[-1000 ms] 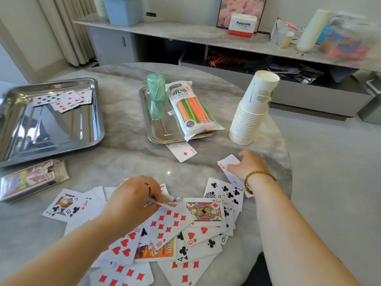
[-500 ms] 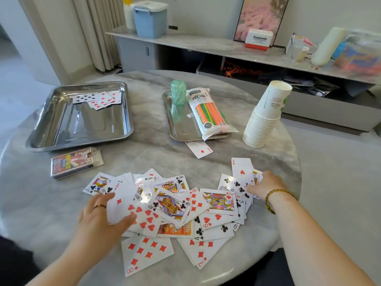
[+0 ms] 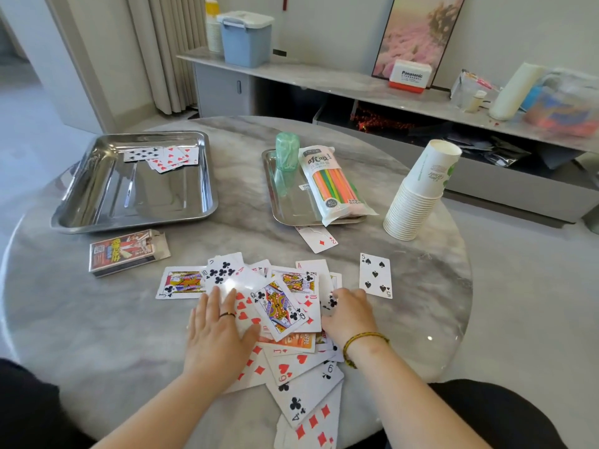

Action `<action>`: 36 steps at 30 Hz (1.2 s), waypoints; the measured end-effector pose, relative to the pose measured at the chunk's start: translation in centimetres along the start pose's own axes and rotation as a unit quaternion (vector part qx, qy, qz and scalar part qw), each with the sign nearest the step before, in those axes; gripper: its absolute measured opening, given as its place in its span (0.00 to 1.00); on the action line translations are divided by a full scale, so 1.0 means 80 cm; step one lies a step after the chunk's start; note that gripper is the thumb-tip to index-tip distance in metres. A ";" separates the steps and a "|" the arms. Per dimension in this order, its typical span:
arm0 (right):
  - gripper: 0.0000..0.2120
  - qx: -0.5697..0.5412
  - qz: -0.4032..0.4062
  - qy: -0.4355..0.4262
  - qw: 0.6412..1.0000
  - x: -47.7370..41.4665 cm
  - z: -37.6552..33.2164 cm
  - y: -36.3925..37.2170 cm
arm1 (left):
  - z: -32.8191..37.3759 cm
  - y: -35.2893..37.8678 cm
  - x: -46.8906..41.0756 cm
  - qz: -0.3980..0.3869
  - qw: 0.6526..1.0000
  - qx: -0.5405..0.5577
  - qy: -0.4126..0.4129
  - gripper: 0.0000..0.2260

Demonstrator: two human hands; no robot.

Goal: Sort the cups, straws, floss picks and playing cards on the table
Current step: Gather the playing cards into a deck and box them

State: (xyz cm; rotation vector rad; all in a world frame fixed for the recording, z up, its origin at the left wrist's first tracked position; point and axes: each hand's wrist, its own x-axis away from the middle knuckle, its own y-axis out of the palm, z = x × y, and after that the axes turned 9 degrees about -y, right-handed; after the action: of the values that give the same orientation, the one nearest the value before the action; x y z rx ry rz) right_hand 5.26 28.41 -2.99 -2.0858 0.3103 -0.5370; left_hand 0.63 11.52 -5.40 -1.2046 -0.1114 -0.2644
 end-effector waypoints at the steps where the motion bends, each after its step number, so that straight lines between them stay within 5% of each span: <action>1: 0.20 -0.015 0.006 -0.003 1.000 -0.002 -0.001 0.000 | 0.003 0.000 -0.002 -0.002 1.000 0.004 0.002 0.30; 5: 0.18 -0.092 0.100 0.026 0.990 -0.026 0.014 -0.019 | 0.006 -0.006 -0.007 0.009 0.999 0.042 0.000 0.29; 8: 0.18 -0.087 0.188 0.067 0.976 -0.045 0.038 -0.041 | 0.010 -0.006 0.012 0.005 0.997 -0.008 0.071 0.44; 14: 0.22 0.058 0.083 0.051 0.994 -0.058 0.053 -0.017 | 0.033 0.016 0.059 -0.131 0.958 -0.130 0.218 0.49; 27: 0.19 -0.009 -0.028 -0.168 0.985 -0.024 -0.012 0.009 | -0.010 -0.013 -0.005 -0.019 0.987 -0.102 0.122 0.50; 30: 0.19 -0.081 0.021 -0.131 0.988 -0.023 -0.009 0.002 | -0.018 -0.019 -0.006 -0.022 0.990 -0.091 0.109 0.42; 36: 0.19 -0.064 0.027 -0.063 0.996 -0.019 0.001 -0.011 | -0.003 0.000 0.046 -0.092 0.972 -0.060 0.206 0.51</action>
State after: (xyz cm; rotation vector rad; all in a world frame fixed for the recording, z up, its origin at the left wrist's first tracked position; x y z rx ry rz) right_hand 3.98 29.56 -2.67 -2.2178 0.3335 -0.3599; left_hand 4.20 10.74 -4.67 -1.2375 0.1584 -0.6867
